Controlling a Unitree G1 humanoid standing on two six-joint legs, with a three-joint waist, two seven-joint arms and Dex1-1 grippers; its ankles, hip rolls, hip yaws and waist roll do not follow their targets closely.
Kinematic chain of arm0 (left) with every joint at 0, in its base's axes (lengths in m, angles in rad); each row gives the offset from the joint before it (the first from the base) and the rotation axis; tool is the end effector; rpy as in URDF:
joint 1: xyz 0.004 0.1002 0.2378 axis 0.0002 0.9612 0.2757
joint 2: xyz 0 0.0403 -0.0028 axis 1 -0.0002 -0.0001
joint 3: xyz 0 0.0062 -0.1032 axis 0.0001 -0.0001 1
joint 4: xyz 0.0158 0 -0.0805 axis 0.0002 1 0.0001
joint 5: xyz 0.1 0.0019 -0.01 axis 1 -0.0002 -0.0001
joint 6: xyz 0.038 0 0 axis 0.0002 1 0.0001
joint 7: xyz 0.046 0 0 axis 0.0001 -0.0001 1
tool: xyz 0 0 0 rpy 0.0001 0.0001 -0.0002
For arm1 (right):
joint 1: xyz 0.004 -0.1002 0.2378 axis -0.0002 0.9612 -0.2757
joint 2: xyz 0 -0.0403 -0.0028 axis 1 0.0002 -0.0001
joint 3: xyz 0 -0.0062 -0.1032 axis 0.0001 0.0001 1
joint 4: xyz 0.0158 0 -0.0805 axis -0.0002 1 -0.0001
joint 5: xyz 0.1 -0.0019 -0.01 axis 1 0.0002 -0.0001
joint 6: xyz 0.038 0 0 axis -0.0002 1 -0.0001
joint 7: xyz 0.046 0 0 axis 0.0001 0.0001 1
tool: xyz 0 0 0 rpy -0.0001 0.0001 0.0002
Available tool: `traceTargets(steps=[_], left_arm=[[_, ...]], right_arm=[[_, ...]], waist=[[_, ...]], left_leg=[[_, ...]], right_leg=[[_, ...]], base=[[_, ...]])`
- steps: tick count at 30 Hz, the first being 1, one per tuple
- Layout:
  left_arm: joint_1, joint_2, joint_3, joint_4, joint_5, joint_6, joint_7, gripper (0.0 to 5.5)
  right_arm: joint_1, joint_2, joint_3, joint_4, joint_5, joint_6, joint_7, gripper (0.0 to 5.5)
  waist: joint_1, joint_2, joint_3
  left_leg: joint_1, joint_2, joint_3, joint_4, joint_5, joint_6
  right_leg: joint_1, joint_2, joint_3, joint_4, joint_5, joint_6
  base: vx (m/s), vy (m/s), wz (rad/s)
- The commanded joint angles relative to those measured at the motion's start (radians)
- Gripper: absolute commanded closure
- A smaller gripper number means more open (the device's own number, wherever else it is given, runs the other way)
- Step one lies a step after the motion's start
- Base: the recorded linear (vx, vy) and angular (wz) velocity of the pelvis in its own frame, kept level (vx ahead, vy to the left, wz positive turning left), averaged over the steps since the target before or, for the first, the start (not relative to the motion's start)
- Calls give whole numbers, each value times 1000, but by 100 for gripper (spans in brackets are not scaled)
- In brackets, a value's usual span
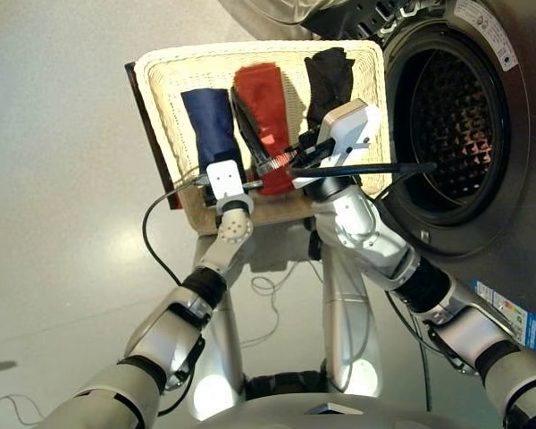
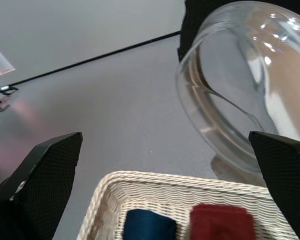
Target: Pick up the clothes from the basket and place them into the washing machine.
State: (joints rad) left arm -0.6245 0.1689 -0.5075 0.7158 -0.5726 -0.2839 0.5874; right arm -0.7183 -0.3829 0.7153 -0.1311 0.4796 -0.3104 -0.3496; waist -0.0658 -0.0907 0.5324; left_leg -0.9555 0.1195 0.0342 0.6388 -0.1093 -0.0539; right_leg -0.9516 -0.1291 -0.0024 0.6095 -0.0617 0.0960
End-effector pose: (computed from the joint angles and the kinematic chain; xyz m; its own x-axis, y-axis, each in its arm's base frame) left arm 0.2966 0.0930 0.0603 0.9795 0.2009 -0.0131 -0.2011 0.9727 -0.1158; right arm 0.2394 -0.0516 0.1859 0.5898 0.4650 0.6603 -0.5610 0.8240 -0.0792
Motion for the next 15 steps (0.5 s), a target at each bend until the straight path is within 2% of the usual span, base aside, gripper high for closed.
traceTargets(steps=[1,6,7,8,9,10,12,13,14,15], left_arm=[[4,-52,-61,19,-14,-46,-3,0],[19,-44,-81,6,10,-35,-11,0],[-8,-104,-82,34,-105,-34,-28,0],[-10,-105,-81,36,-107,-35,-30,0],[-71,-101,-108,-5,-14,-16,20,0],[-26,-102,-66,77,-7,-9,36,0],[-12,-99,-58,107,-17,-12,20,0],[-59,-127,-86,103,-31,-14,16,0],[-59,-127,-85,103,-31,-14,15,0],[-109,-127,-86,82,-26,-10,40,362]], right_arm=[[-30,-19,-18,-96,29,-70,-1,0],[-24,-32,-20,-103,30,-71,0,0],[-22,-27,-3,-91,31,-61,2,0],[-22,-28,-2,-91,31,-61,2,0],[-25,-29,19,-92,31,-71,-4,0],[-35,-25,-2,-90,27,-53,-12,0],[-27,-26,3,-92,28,-57,-17,0],[-28,-20,20,-81,46,-65,-8,0],[-29,-21,20,-80,46,-66,-7,0],[-34,-22,39,-79,44,-65,-14,0]], waist=[[5,5,-12],[7,7,-12],[7,7,-12],[6,8,-12],[2,7,-12],[4,3,-12],[5,3,-12],[2,0,-12],[2,1,-12],[-3,-2,-12]], left_leg=[[10,-14,-1,-18,11,-15],[-2,-15,-6,-10,12,-16],[21,-13,-8,10,-27,-22],[21,-13,-8,11,-28,-22],[-8,-15,-5,-6,14,-18],[-11,-14,-7,-4,12,-16],[-15,-14,-8,0,12,-17],[11,-11,-11,16,-26,-22],[10,-11,-11,16,-26,-22],[12,-10,-11,17,-26,-23]], right_leg=[[-31,-6,9,23,4,5],[-39,-6,9,28,1,3],[-17,-5,10,49,-34,8],[-17,-5,10,50,-35,8],[-44,-6,10,32,4,3],[-48,-5,8,31,3,2],[-49,-5,9,34,3,2],[-26,-3,9,53,-33,6],[-26,-3,9,53,-33,6],[-27,-3,12,56,-32,7]], base=[[0,0,0],[17,-1,2],[86,-4,9],[0,0,0],[-102,-6,10],[-102,-6,3],[45,-4,-6],[90,-9,-1],[95,10,14],[0,0,0]])
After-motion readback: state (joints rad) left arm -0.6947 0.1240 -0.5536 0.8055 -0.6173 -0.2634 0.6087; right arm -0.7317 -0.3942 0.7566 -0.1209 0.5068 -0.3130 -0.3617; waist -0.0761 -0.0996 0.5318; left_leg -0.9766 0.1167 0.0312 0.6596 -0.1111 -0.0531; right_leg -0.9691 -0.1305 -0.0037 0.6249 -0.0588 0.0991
